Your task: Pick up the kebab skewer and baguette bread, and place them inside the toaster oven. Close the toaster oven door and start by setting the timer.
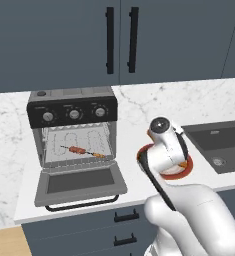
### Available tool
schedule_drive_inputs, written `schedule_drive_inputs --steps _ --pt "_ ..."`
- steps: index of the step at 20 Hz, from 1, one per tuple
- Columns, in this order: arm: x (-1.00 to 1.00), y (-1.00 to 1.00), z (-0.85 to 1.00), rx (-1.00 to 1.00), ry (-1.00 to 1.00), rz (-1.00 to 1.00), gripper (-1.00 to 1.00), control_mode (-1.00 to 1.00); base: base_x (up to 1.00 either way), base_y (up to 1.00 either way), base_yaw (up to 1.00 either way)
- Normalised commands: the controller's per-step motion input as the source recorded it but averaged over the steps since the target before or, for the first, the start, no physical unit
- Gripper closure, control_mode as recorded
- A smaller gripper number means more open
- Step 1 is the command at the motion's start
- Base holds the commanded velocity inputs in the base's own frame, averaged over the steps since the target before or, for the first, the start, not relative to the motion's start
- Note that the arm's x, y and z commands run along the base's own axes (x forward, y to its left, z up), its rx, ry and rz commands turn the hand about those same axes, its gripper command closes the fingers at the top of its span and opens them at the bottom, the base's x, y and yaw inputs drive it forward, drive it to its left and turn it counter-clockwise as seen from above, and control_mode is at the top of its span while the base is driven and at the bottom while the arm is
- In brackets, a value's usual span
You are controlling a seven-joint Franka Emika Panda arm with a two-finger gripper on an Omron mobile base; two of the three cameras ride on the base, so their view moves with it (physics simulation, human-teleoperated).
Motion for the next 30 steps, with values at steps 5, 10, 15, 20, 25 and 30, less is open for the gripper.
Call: schedule_drive_inputs --steps 5,10,15,20,25,30 --pt "-0.13 0.91 0.98 -0.39 0.03 0.53 1.00 -1.00 0.00 0.00 0.00" --pt "-0.33 0.83 0.93 -0.35 0.19 0.53 1.00 -1.00 0.00 0.00 0.00" --pt "-0.41 0.85 0.75 -0.24 0.25 0.30 1.00 -1.00 0.00 0.00 0.00" --pt "-0.32 0.99 0.29 -0.11 0.06 0.06 1.00 -1.00 0.00 0.00 0.00" --pt "-0.10 0.71 0.07 -0.01 0.11 -0.02 1.00 -1.00 0.00 0.00 0.00" --pt "0.36 0.40 0.00 -0.02 0.18 -0.03 1.00 -1.00 0.00 0.00 0.00"
